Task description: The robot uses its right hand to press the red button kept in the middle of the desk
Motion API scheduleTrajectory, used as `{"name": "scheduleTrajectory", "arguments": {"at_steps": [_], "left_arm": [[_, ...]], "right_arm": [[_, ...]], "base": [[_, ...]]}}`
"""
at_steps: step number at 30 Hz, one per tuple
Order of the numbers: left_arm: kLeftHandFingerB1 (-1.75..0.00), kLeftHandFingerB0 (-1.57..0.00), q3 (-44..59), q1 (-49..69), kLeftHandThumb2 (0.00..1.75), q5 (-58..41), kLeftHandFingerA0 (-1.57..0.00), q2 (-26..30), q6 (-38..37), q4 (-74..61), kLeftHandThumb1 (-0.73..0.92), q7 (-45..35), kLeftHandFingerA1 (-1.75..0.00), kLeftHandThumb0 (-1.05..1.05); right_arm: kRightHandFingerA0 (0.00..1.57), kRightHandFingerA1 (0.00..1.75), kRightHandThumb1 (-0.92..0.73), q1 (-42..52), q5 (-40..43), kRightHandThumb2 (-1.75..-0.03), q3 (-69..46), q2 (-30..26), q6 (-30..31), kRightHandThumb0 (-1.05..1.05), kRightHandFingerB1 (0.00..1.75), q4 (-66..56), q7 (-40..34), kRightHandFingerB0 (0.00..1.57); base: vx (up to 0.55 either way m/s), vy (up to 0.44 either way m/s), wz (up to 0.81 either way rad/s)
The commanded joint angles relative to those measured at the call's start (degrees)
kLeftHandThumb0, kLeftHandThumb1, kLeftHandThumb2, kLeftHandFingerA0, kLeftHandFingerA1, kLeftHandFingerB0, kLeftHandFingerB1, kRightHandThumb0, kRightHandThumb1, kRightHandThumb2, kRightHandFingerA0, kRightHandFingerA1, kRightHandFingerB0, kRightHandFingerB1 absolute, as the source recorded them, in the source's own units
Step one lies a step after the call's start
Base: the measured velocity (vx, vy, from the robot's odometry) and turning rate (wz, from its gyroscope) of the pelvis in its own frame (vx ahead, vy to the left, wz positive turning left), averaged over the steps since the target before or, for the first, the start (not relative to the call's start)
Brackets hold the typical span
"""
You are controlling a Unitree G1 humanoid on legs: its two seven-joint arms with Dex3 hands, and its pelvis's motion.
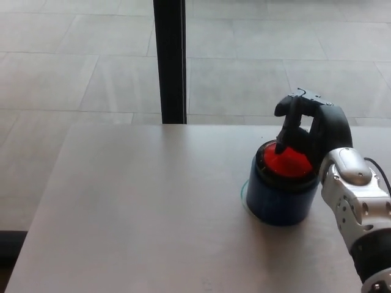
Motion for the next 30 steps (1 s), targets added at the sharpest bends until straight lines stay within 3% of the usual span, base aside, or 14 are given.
{"name": "scheduleTrajectory", "arguments": {"at_steps": [1,3,4,5,13,16,19,23,24,25,26,28,29,30], "left_arm": [[-0.8,-0.34,-0.42,-0.39,1.28,-0.02,-0.59,1.46,1.13,0.19,0.92,-0.08,-1.0,-0.76],[-0.77,-0.3,-0.48,-0.49,1.32,-0.08,-0.57,1.39,1.36,0.09,0.92,0.21,-0.98,-0.75],[-0.87,-0.25,-0.37,-0.49,1.21,-0.2,-0.46,1.45,1.64,0.2,0.92,0.41,-1.19,-0.73],[-0.76,-0.29,-0.22,-0.43,1.31,-0.36,-0.55,1.43,1.66,0.28,0.92,0.47,-0.97,-0.73],[-0.81,-0.34,-0.11,0.07,1.27,-0.48,-0.59,1.18,0.8,0.41,0.92,0.41,-1.01,-0.75],[-0.78,-0.31,-0.85,0.25,1.31,0.23,-0.58,1.31,0.83,0.3,0.92,0.31,-0.99,-0.75],[-0.77,-0.29,-0.85,0.32,1.31,-0.03,-0.56,1.28,0.94,0.2,0.92,-0.11,-0.98,-0.74],[-0.79,-0.32,-0.66,0.63,1.32,-0.38,-0.55,1.37,1.04,0.08,0.92,-0.47,-0.98,-0.75],[-0.89,-0.26,-0.58,0.78,1.23,-0.45,-0.44,1.42,1.02,0.04,0.92,-0.52,-1.18,-0.74],[-0.78,-0.31,-0.55,0.88,1.32,-0.49,-0.54,1.38,1.07,-0.16,0.92,-0.36,-0.97,-0.75],[-0.77,-0.28,-0.08,0.92,1.33,-1.01,-0.52,1.23,1.46,-0.47,0.92,-0.24,-0.96,-0.75],[-0.76,-0.27,-0.51,1.04,1.33,-0.45,-0.55,1.34,1.15,-0.04,0.92,-0.58,-0.98,-0.74],[-0.61,0.0,-0.42,1.04,1.47,-0.51,-0.42,1.3,1.04,0.01,0.91,-0.46,-0.86,-0.44],[-0.61,0.0,-0.37,1.05,1.47,-0.56,-0.42,1.29,0.99,0.03,0.91,-0.41,-0.86,-0.44]], "right_arm": [[0.93,1.75,-0.55,2.12,-2.7,-1.21,0.78,-3.44,6.39,-0.24,1.64,2.0,0.71,0.71],[0.93,1.75,-0.57,1.45,-2.35,-1.19,0.52,-5.32,7.38,-0.22,1.6,0.32,1.69,0.74],[0.93,1.75,-0.56,1.12,-2.19,-1.2,0.41,-5.96,7.8,-0.22,1.61,-0.15,1.83,0.74],[0.93,1.75,-0.54,0.79,-2.12,-1.21,0.28,-6.52,8.16,-0.22,1.61,-0.52,1.89,0.74],[0.93,1.75,-0.45,-8.55,-0.86,-1.35,-3.15,-11.67,12.55,-0.19,1.64,-0.96,0.64,0.71],[0.94,1.75,-0.56,-13.72,0.38,-1.18,-4.93,-12.76,11.04,-0.23,1.57,1.01,2.3,0.75],[0.96,1.75,-0.57,-16.95,0.02,-1.16,-5.16,-13.59,10.77,-0.23,1.57,2.36,3.19,0.76],[0.99,1.75,-0.43,-20.41,-0.01,-1.38,-5.94,-14.67,10.55,-0.19,1.65,3.31,4.05,0.77],[1.01,1.75,-0.44,-21.42,-0.05,-1.45,-6.21,-15.61,10.62,-0.13,1.58,3.39,4.28,0.81],[1.0,1.75,-0.44,-22.27,0.41,-1.46,-6.99,-16.76,10.66,-0.12,1.57,3.47,4.68,0.8],[0.98,1.75,-0.47,-22.26,0.24,-1.36,-7.06,-17.66,10.2,-0.18,1.67,3.34,5.3,0.74],[0.95,1.75,-0.55,-23.21,0.83,-1.24,-8.49,-19.86,12.11,-0.17,1.61,3.15,4.97,0.75],[0.93,1.75,-0.51,-23.51,0.35,-1.28,-8.81,-21.81,12.16,-0.19,1.61,3.63,5.34,0.73],[0.93,1.75,-0.51,-23.74,0.11,-1.28,-8.94,-22.62,12.16,-0.19,1.61,3.93,5.51,0.73]], "base": [[0.0,0.0,0.0],[0.0,0.0,0.0],[0.0,0.0,0.0],[0.0,0.0,0.0],[0.0,0.0,0.0],[0.0,0.0,0.0],[0.0,0.0,0.0],[0.0,0.0,0.0],[0.0,0.0,0.0],[0.0,0.0,0.0],[0.0,0.0,0.0],[0.0,0.0,0.0],[0.0,0.0,0.0],[0.0,0.0,0.0]]}}
